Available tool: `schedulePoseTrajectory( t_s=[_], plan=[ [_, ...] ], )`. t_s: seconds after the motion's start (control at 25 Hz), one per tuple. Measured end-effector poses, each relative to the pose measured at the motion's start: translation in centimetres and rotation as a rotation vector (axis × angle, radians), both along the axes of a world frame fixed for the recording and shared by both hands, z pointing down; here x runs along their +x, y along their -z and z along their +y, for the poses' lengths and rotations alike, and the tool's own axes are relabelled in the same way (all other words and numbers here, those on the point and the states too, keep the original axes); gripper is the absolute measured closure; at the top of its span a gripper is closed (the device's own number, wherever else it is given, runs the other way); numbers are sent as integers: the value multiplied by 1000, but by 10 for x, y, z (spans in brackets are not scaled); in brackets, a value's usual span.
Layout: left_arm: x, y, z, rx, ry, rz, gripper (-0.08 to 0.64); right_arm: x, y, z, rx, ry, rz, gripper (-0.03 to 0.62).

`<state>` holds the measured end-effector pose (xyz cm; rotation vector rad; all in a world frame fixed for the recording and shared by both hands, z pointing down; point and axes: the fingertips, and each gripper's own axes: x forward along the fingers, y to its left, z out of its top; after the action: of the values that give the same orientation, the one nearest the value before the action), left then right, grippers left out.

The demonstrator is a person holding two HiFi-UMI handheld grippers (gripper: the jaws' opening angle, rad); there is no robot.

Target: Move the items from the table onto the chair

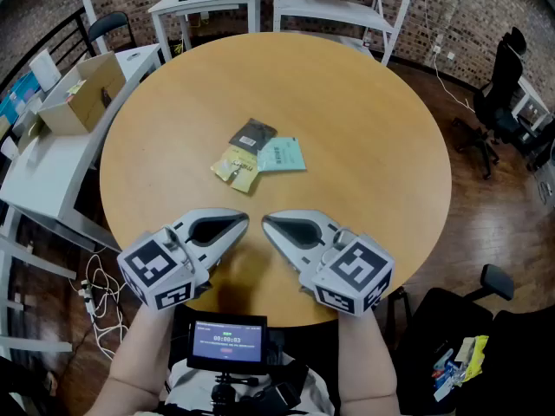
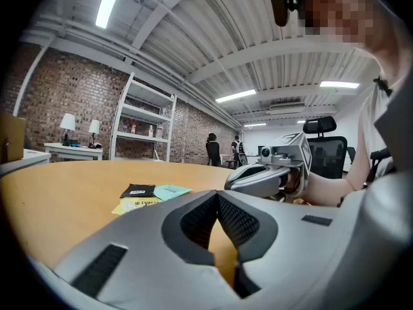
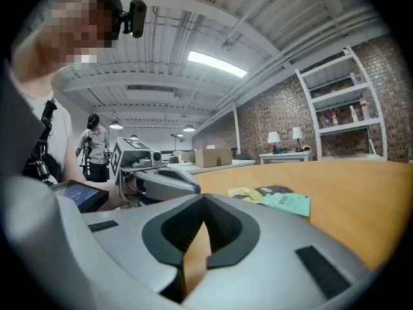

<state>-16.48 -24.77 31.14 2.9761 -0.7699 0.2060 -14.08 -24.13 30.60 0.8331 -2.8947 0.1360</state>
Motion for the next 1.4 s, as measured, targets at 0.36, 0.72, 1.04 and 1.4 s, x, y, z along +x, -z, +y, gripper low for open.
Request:
schedulePoseTrajectory(
  t_s=[0.36,0.72,1.04,1.4],
  plan=[
    [2,-2,3,-8,-1,-11,552,1,-1,2,-4,3,-1,587],
    [3,-1,6,-18,-11,-16,552,27,-3,-51,323,-156,640,581],
    [6,-1,8,-31,-15,-26,551,15,-31,-99,455,-58,1088,504],
    [9,2,10,-45,-19,-24,552,10,-70,-120,495,13,1358,494]
  ],
)
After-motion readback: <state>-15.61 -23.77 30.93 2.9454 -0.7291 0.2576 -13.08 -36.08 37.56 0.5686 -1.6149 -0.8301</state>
